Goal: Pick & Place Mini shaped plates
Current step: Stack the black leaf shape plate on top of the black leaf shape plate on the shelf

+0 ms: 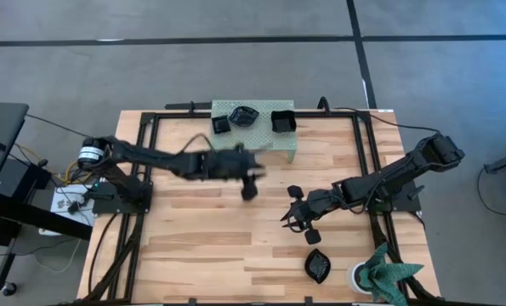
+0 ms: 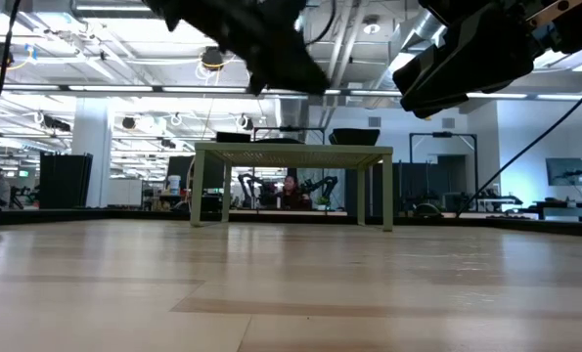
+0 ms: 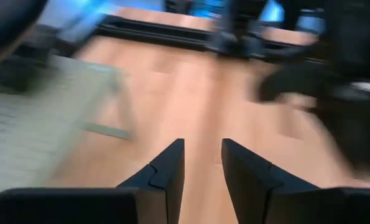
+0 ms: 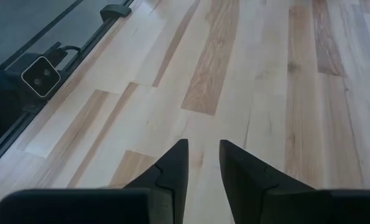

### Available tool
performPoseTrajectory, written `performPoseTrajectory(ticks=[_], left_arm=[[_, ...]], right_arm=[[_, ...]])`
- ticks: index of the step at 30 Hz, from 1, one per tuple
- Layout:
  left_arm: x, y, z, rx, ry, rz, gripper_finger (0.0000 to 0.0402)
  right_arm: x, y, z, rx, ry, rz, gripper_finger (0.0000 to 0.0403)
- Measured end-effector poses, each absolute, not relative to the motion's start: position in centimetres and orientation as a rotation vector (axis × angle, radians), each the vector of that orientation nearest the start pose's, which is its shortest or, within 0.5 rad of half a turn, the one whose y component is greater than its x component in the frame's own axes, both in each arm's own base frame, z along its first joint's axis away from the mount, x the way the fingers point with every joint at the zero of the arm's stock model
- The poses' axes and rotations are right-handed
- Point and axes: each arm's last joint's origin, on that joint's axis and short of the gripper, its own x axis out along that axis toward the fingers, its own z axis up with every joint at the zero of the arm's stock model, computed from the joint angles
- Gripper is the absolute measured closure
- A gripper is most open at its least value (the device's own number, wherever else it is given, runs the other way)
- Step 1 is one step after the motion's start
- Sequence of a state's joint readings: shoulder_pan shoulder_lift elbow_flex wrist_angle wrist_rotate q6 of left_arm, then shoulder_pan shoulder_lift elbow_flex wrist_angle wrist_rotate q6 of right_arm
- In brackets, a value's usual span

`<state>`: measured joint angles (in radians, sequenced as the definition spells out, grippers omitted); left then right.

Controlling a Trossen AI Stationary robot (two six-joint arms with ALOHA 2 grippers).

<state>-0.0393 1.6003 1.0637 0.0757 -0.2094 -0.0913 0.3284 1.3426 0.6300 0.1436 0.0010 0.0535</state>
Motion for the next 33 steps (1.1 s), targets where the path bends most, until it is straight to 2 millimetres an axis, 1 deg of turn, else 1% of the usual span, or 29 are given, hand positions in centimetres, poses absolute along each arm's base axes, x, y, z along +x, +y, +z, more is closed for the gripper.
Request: performPoseTrajectory(ticks=[4, 9, 13, 16, 20, 24, 26, 29, 31, 33], left_arm=[[35.0, -6.1, 24.9, -0.074, 0.458, 0.058, 0.0293], [33.5, -12.0, 24.9, -0.108, 0.466, -0.092, 0.0293], [31.9, -15.6, 24.9, -0.122, 0.476, -0.187, 0.0293], [30.9, -17.5, 25.0, -0.126, 0.481, -0.243, 0.0293], [29.9, -19.2, 25.0, -0.152, 0.486, -0.279, 0.0293], [29.3, -20.1, 25.0, -0.132, 0.464, -0.237, 0.0293], [29.2, -20.2, 25.0, -0.128, 0.459, -0.226, 0.0293], [29.3, -20.1, 25.0, -0.127, 0.457, -0.216, 0.0293], [29.4, -19.9, 25.0, -0.128, 0.456, -0.208, 0.0293], [29.5, -19.7, 25.0, -0.129, 0.456, -0.203, 0.0293]], right_arm=[[25.2, 8.9, 19.5, -0.053, 0.551, 0.278, 0.0316], [24.9, 9.8, 19.6, -0.059, 0.541, 0.277, 0.0308], [24.6, 10.9, 19.7, -0.02, 0.524, 0.306, 0.029], [24.7, 12.0, 19.5, 0.003, 0.503, 0.334, 0.027], [25.0, 13.4, 18.5, 0.052, 0.5, 0.364, 0.0242], [25.7, 15.3, 17.8, 0.112, 0.567, 0.38, 0.0221], [26.3, 16.7, 18.2, 0.121, 0.577, 0.402, 0.0215], [26.6, 19.1, 19.1, 0.084, 0.638, 0.443, 0.0212], [26.5, 20.6, 19.6, 0.062, 0.71, 0.454, 0.0213], [26.3, 21.9, 20.2, 0.087, 0.813, 0.434, 0.0217]])
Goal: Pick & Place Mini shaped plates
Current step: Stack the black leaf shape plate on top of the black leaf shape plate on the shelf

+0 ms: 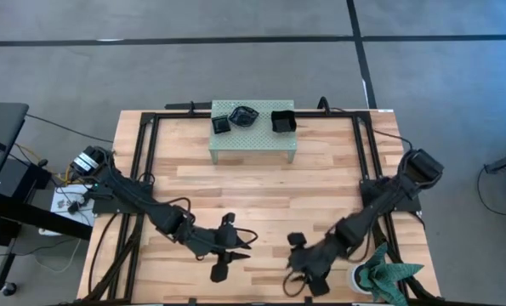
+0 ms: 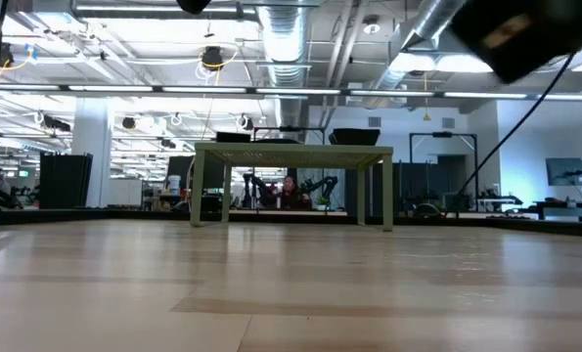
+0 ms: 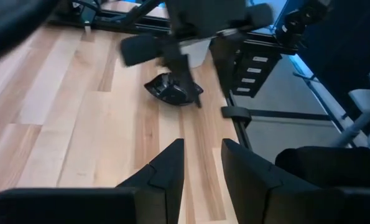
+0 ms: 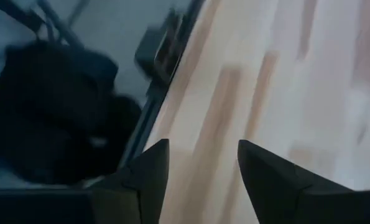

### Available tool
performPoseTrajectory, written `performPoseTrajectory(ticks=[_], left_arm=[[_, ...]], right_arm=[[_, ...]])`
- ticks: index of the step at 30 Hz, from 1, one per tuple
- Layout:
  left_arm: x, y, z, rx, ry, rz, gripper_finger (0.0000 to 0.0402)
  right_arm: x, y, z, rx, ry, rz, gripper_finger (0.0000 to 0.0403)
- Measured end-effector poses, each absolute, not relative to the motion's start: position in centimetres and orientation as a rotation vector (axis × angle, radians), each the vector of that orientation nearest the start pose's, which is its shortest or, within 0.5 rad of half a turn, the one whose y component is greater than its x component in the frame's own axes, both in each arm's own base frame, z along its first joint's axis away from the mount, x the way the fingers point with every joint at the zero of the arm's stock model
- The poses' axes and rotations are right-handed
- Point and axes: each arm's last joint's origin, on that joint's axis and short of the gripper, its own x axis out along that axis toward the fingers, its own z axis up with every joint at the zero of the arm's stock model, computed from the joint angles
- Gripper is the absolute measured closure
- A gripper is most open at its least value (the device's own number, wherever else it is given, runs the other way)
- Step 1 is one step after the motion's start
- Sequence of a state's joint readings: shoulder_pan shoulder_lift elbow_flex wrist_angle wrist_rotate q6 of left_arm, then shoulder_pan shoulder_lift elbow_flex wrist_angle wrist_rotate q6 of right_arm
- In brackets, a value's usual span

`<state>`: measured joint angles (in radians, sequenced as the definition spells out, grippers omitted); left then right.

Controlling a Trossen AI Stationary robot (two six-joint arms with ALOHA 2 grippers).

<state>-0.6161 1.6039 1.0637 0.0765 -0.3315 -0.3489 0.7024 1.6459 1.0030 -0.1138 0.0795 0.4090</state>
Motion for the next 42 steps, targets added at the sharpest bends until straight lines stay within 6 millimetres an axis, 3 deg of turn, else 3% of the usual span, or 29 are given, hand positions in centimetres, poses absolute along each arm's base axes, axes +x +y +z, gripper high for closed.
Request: performPoseTrajectory(ticks=[5, 11, 17, 27, 30, 42], left_arm=[[29.8, -19.3, 25.0, -0.131, 0.454, -0.189, 0.0293], [30.4, -18.4, 25.0, -0.138, 0.451, -0.16, 0.0293], [30.7, -17.9, 25.0, -0.142, 0.45, -0.145, 0.0293], [30.7, -17.9, 25.1, -0.142, 0.448, -0.145, 0.0293], [30.7, -17.9, 25.1, -0.142, 0.448, -0.145, 0.0293], [30.7, -17.9, 25.1, -0.144, 0.445, -0.147, 0.0293]], right_arm=[[25.7, 23.7, 21.2, 0.324, 1.081, 0.203, 0.0226], [26.0, 24.7, 19.0, 0.644, 1.211, -0.098, 0.0232], [25.9, 25.3, 16.6, 0.676, 1.402, -0.07, 0.0233], [25.7, 24.0, 18.0, 0.684, 1.413, -0.133, 0.0233], [25.5, 23.4, 17.7, 0.649, 1.402, -0.21, 0.0233], [25.8, 23.7, 17.0, 0.596, 1.361, -0.203, 0.0233]])
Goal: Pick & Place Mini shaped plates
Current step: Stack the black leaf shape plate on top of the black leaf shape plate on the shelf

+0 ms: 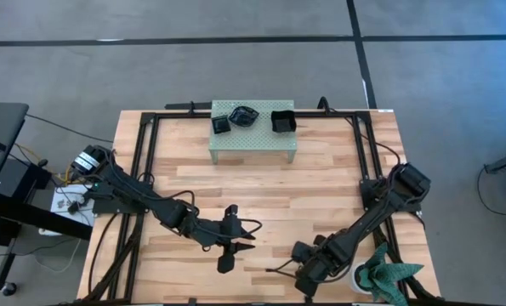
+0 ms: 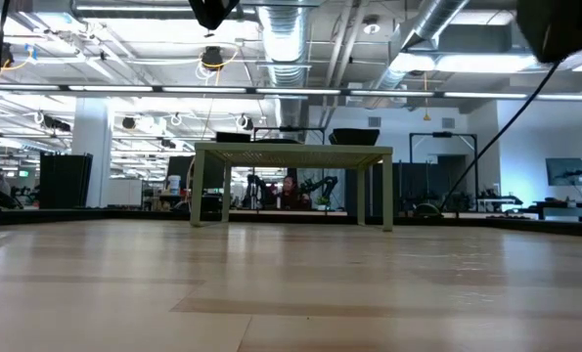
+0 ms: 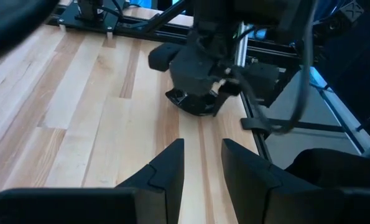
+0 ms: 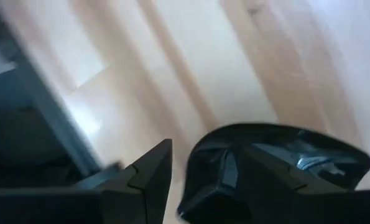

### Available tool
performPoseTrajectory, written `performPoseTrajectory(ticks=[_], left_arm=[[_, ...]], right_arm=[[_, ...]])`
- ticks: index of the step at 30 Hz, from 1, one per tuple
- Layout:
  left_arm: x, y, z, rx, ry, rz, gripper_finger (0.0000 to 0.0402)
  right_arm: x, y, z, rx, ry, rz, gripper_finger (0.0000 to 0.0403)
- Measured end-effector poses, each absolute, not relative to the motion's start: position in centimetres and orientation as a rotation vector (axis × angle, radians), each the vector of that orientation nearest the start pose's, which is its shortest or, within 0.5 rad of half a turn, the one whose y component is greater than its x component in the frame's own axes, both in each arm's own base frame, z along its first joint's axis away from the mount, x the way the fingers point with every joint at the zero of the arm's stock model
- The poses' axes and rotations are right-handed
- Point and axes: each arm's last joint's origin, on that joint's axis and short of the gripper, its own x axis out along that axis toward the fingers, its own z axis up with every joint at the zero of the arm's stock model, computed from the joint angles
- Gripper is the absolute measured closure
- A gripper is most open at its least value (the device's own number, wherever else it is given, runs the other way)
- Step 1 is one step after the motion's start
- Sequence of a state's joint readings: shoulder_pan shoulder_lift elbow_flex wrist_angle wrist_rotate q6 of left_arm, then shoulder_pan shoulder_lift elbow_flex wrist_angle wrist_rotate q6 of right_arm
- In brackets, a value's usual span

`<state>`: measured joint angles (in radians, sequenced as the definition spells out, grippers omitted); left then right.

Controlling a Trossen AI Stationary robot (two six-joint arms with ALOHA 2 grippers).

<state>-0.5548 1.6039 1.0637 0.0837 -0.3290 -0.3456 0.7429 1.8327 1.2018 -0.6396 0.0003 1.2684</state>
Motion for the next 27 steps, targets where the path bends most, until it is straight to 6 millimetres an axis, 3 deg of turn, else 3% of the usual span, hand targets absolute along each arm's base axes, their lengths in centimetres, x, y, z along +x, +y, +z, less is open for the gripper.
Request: performPoseTrajectory(ticks=[9, 17, 27], left_arm=[[30.6, -18.0, 25.1, -0.147, 0.444, -0.15, 0.0293], [30.7, -18.0, 25.1, -0.149, 0.44, -0.151, 0.0293], [30.7, -18.0, 25.2, -0.151, 0.435, -0.151, 0.0293]], right_arm=[[26.1, 24.1, 14.8, 0.586, 1.414, -0.237, 0.0233], [25.8, 23.8, 14.7, 0.56, 1.439, -0.27, 0.0236], [25.1, 23.5, 14.6, 0.493, 1.553, -0.222, 0.0297]])
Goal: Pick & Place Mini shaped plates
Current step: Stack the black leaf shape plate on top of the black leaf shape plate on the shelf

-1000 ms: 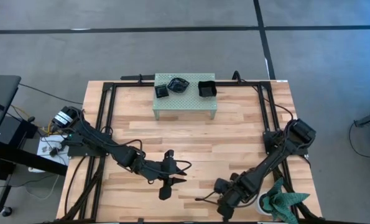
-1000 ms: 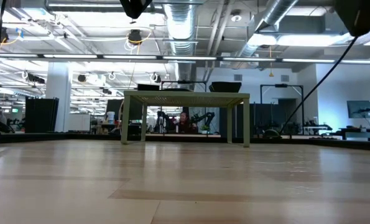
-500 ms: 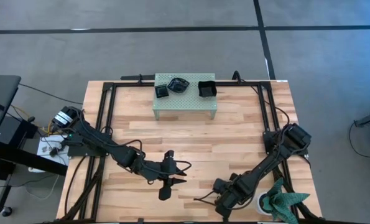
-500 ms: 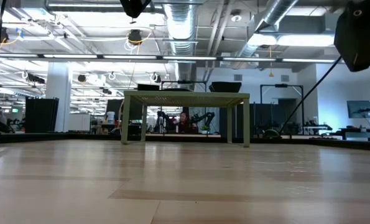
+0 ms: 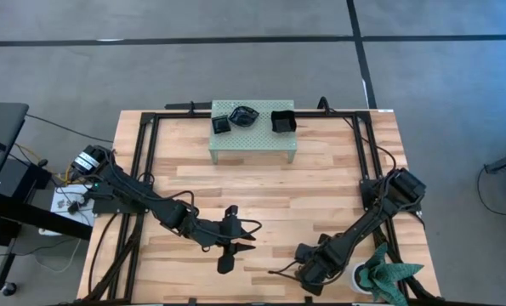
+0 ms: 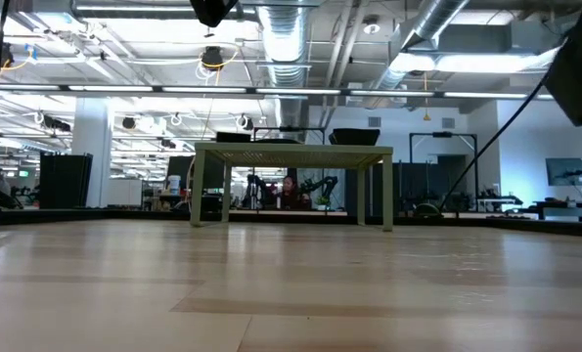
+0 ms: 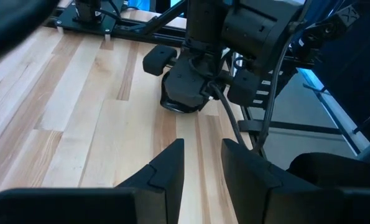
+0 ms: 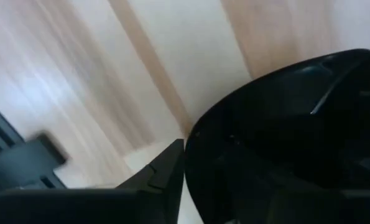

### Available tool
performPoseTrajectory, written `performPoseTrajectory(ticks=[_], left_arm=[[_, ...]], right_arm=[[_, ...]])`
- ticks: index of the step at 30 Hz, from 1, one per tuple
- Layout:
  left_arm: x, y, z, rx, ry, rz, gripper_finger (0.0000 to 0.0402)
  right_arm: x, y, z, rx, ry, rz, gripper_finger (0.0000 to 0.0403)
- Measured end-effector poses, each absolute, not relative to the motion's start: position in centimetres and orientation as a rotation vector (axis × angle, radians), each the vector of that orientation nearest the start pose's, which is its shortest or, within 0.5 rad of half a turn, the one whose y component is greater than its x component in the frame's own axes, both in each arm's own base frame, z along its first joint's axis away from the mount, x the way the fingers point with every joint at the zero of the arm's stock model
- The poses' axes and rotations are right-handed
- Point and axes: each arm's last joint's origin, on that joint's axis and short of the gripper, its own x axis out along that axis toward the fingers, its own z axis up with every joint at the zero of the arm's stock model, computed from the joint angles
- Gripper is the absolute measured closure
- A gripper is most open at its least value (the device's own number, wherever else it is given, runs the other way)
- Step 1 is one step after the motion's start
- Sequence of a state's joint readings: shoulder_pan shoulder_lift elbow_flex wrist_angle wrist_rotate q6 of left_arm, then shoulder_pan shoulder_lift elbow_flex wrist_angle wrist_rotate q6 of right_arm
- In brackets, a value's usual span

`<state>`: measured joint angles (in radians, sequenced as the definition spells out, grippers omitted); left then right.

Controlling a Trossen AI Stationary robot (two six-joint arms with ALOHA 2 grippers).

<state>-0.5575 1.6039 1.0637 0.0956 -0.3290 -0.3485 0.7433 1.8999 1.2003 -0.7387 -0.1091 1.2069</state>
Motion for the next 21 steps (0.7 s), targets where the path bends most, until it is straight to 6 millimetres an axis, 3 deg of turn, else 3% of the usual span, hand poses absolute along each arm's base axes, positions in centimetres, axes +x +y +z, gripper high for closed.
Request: performPoseTrajectory(ticks=[21], left_arm=[[30.7, -18.1, 25.4, -0.162, 0.415, -0.156, 0.0293]], right_arm=[[25.7, 24.2, 16.5, 0.414, 1.588, -0.087, 0.0399]])
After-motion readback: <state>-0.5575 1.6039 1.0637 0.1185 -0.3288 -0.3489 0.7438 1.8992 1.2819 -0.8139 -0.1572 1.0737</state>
